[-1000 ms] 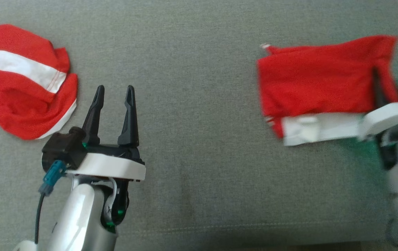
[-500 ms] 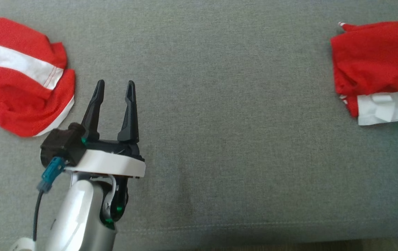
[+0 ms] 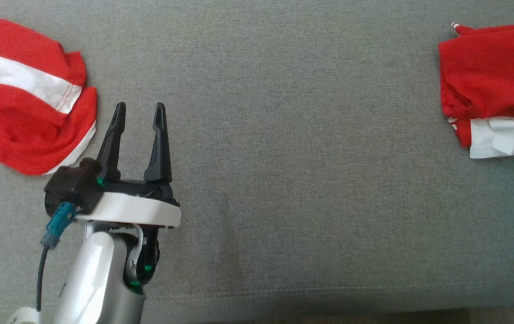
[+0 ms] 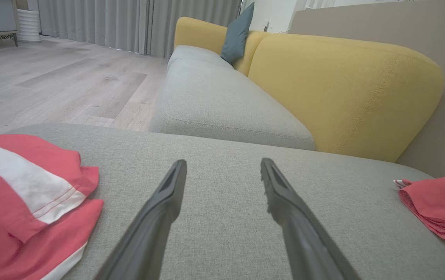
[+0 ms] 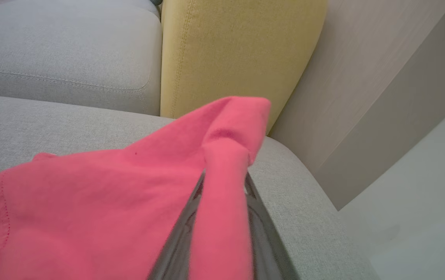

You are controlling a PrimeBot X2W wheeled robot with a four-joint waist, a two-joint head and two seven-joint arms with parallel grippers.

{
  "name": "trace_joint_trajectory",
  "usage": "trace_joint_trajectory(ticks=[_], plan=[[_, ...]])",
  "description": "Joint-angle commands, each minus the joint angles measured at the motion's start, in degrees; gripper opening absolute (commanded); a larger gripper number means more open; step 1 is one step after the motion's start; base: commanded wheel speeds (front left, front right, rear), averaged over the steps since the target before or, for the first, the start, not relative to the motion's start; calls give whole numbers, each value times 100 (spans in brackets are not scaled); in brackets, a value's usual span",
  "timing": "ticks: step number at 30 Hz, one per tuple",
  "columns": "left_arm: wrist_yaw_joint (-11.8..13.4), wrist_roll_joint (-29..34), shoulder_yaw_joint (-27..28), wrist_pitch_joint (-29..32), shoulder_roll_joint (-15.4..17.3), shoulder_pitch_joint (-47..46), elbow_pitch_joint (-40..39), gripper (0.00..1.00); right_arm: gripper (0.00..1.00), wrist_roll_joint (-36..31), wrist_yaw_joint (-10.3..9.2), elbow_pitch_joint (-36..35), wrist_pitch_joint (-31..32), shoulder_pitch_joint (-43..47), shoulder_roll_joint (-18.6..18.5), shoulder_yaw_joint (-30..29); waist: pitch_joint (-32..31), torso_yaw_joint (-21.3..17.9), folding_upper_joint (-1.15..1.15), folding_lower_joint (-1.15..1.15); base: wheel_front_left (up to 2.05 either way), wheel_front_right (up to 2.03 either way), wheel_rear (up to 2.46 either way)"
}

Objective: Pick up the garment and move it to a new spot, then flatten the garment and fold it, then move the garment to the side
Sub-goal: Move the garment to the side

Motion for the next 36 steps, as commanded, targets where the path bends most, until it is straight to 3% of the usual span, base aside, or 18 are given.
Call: trace_joint_trajectory(ticks=[1,2,12,18,28,36], plan=[[-27,40,221,-30,43,-117,-176,100,94,2,36,-201,-70,-141,-68,46,-6,-8,0,0,0,0,0],[-30,41,225,-30,43,-118,-171,100,100,9,36,-210,-86,-149,-55,35,-10,-13,0,0,0,0,0],[-34,-13,173,-30,43,-101,-93,100,100,12,36,-390,-314,-211,60,-29,-144,-36,0,0,0,0,0],[-1,-103,133,-30,43,-30,-63,100,100,94,36,-633,-532,-128,352,171,-438,-58,0,0,0,0,0],[99,-154,219,-30,43,233,-191,100,100,499,36,-1518,-735,539,1307,769,-1135,-3,0,0,0,0,0],[86,44,209,-30,43,562,-204,100,100,683,36,-2242,-781,1610,2009,1266,-1481,84,0,0,0,0,0]])
